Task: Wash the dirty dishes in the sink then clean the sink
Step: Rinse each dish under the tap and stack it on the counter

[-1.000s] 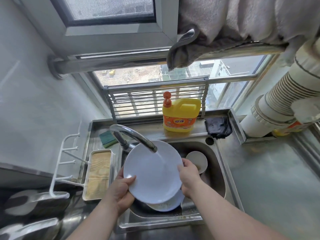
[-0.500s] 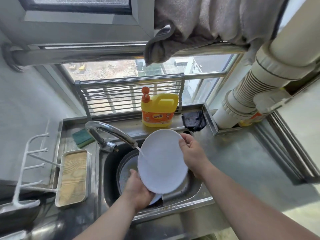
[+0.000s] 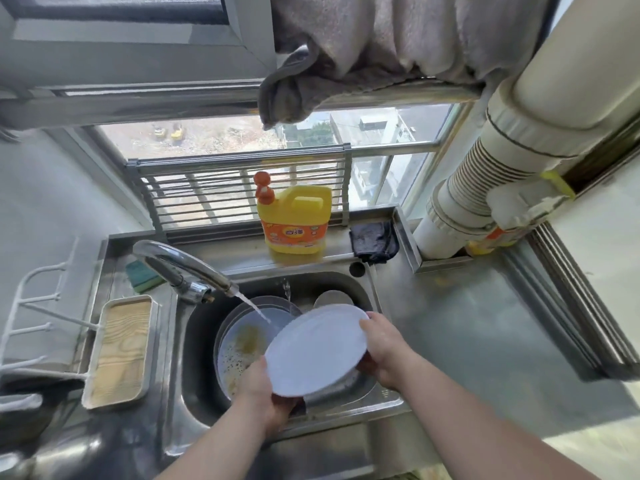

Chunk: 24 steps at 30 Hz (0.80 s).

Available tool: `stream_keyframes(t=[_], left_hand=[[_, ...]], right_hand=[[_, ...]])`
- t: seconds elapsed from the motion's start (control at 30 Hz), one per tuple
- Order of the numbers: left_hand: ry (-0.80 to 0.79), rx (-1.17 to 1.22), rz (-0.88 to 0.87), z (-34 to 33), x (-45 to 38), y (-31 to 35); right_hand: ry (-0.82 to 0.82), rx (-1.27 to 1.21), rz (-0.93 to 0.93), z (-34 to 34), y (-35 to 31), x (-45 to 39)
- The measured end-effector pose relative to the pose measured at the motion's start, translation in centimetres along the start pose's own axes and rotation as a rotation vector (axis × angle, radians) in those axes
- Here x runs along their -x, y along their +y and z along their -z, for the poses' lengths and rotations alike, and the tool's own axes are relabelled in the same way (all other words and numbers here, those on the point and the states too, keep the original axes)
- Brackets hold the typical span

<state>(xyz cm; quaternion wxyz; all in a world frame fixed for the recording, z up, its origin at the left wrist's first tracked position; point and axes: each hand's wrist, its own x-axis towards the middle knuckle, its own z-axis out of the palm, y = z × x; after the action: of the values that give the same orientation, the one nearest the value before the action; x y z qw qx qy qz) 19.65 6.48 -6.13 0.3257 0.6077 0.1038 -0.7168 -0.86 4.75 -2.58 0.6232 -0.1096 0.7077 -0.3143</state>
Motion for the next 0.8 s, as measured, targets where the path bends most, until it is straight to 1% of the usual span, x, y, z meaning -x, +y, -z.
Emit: stream_keyframes(t=[0.07,0.1,0.17,0.27,0.33,0.4,0.53,0.6,0.7,0.8], left_hand=[[0.090,-0.037,0.031,0.0,-0.1,-0.9],[0.100,-0.071,0.010,-0.1,0.1,-1.4],[0.095,-0.163,-0.081,-0.6,0.5,-2.3],[0.152,-0.256,-0.197,-2.4,0.6,-3.6],[0.159,-0.296,-0.267,-4.2,0.5,-4.5],[0.125,-0.384,-0.341,-6.7,0.2,-5.3],[-0.001,-0.710,-0.479,-12.0,-0.6,-7.2],[-0.036,-0.872,-0.573,-14.5,-0.7,-8.4],[-0.047,-1.171,-0.718,-17.3,-0.8,-9.9],[-0.075,-1.455,-0.799,-19.6,-1.4,-11.1]], right_hand=[[0.001,0.053,-0.026,0.3,0.2,-0.1],[-0.001,0.115,0.014,0.8,0.3,-0.5],[-0.025,0.262,0.132,2.1,0.2,-0.9],[-0.035,0.495,0.178,5.2,0.2,-1.4],[-0.025,0.540,0.216,7.6,0.3,-1.8],[0.031,0.582,0.287,10.5,0.2,-2.3],[0.214,0.703,0.376,18.0,-0.3,-3.9],[0.312,0.788,0.404,21.6,-0.4,-4.8],[0.418,0.882,0.357,25.9,-0.1,-5.8],[0.469,0.944,0.302,28.4,0.2,-6.4]])
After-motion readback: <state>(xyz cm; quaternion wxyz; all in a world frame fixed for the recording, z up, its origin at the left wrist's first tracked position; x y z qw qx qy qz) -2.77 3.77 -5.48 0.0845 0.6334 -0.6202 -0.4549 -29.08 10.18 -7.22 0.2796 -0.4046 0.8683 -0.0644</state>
